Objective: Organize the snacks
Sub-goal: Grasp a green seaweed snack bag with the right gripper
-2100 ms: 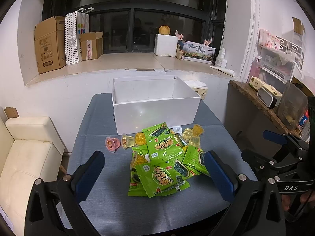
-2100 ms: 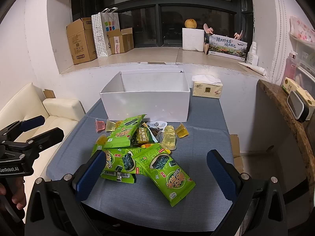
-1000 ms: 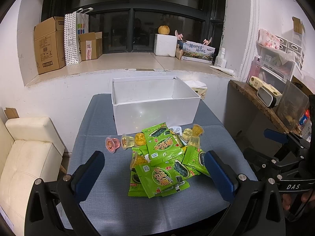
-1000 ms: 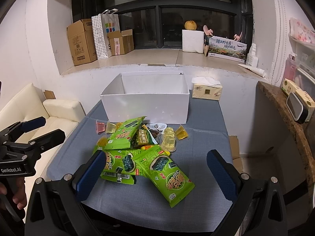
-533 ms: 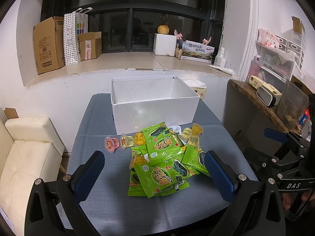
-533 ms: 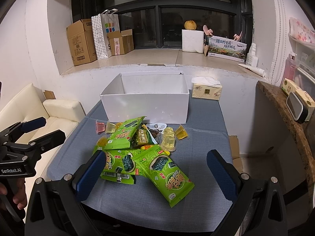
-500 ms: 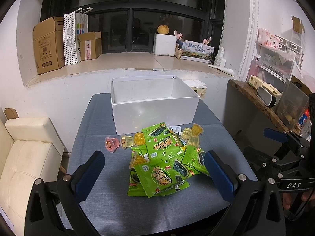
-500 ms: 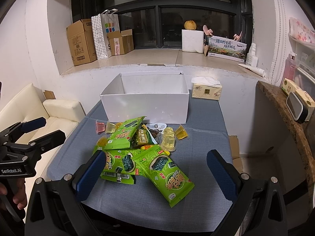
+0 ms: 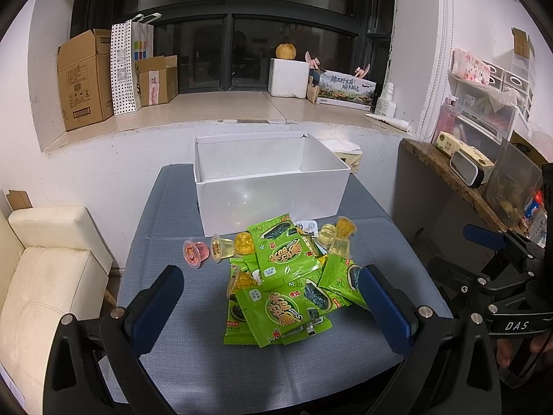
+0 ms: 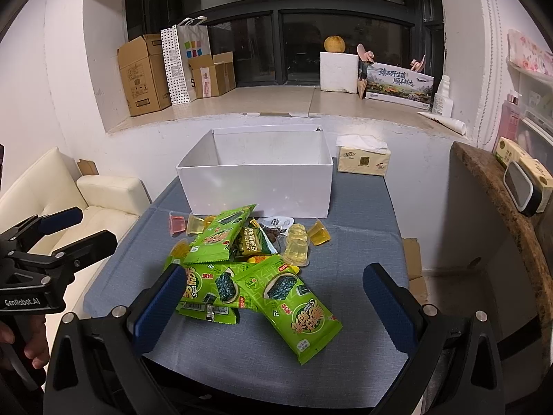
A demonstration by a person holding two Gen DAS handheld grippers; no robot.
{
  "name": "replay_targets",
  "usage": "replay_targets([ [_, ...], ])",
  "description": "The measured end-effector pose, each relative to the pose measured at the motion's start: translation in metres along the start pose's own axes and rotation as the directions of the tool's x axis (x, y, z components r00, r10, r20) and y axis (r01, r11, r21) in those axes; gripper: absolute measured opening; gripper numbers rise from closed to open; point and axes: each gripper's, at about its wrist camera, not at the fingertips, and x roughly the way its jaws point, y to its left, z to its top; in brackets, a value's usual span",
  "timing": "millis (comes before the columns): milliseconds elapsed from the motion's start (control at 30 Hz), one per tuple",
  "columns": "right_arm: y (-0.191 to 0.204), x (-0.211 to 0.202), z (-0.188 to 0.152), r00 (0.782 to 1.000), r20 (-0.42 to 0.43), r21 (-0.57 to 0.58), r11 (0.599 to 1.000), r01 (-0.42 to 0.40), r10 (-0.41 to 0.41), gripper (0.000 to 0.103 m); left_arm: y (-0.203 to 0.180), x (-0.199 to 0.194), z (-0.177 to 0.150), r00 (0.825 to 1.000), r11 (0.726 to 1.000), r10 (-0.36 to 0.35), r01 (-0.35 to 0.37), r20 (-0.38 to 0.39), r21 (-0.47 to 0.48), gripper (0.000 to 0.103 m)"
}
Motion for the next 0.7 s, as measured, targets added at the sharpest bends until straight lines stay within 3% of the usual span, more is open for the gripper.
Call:
replay_targets([
  [267, -0.005, 0.012, -0.002, 0.999, 0.006, -0.054, 0.998, -0.032, 0.032, 0.103, 0.002, 0.001, 0.000, 1.000, 1.000, 0.000, 0.000, -0.002, -0.003, 0.103],
  [433, -0.019, 0.061, -0.017, 0.993, -0.102, -0.180, 0.981, -0.073, 0.055, 0.103, 0.007, 0.005, -0.001, 1.000, 1.000, -0.005, 0.005, -0.010, -0.010, 0.103],
  [600, -0.036, 0.126, -0.039, 0.953, -0.257, -0.202, 0.955, -0.218, 0.163, 0.103, 0.008, 0.010, -0.006, 1.000, 1.000, -0.009, 0.009, -0.027, -0.003, 0.103],
  [700, -0.042, 0.146, -0.040, 0.937, -0.291, -0.204, 0.944, -0.259, 0.194, 0.103, 0.009, 0.015, -0.008, 0.999, 1.000, -0.014, 0.014, -0.041, 0.001, 0.103],
])
